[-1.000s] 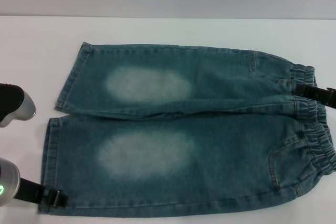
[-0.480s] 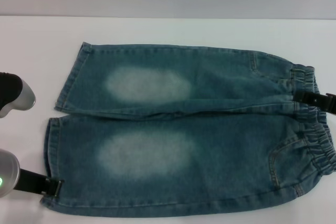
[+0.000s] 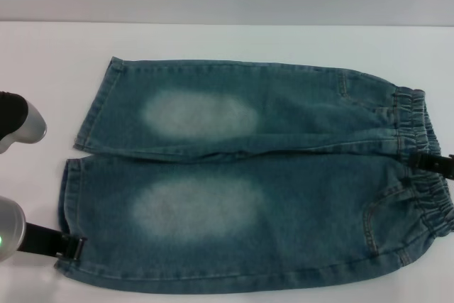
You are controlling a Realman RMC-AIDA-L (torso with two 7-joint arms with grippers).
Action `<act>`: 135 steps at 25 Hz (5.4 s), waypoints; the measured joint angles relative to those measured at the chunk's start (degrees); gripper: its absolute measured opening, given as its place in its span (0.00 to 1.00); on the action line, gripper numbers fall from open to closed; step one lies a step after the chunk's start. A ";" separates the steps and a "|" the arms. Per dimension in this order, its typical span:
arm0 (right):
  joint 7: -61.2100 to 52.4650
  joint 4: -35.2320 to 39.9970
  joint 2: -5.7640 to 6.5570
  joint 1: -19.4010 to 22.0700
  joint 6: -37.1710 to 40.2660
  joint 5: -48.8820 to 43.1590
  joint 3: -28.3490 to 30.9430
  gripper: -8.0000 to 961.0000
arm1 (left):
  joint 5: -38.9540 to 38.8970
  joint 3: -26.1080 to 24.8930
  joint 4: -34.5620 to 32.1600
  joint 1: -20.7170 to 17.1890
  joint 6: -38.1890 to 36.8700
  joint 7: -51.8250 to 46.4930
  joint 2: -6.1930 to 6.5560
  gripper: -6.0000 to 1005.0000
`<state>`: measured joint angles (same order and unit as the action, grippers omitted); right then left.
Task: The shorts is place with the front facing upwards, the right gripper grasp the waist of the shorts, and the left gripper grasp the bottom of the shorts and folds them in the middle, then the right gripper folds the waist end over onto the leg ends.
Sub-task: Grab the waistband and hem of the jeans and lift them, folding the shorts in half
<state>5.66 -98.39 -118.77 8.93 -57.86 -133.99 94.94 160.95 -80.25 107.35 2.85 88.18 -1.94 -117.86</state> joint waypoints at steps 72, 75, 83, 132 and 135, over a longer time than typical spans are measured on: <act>4.76 4.16 0.17 -3.51 -5.49 4.91 3.25 0.03 | -0.77 -0.75 0.81 2.68 -5.32 0.17 -0.18 0.03; 6.18 4.92 0.06 -3.50 -5.03 7.17 4.45 0.01 | -0.83 -1.50 0.45 2.57 -5.96 0.41 -0.17 0.03; 13.56 12.22 -0.10 -4.85 4.62 19.09 6.22 0.01 | -0.85 -7.31 -2.07 2.42 -10.97 2.10 -0.06 0.04; 56.86 72.40 0.37 -22.60 -6.02 91.36 28.73 0.02 | -18.72 -18.34 -22.11 14.66 -36.11 11.26 -0.04 0.04; 56.87 75.72 1.07 -24.69 -4.96 91.22 32.00 0.02 | -23.77 -18.37 -30.60 18.85 -43.42 14.97 -0.04 0.05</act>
<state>62.52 -22.67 -117.71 -15.76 -62.82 -42.78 126.94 137.18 -98.62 76.75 21.70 44.76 13.02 -117.90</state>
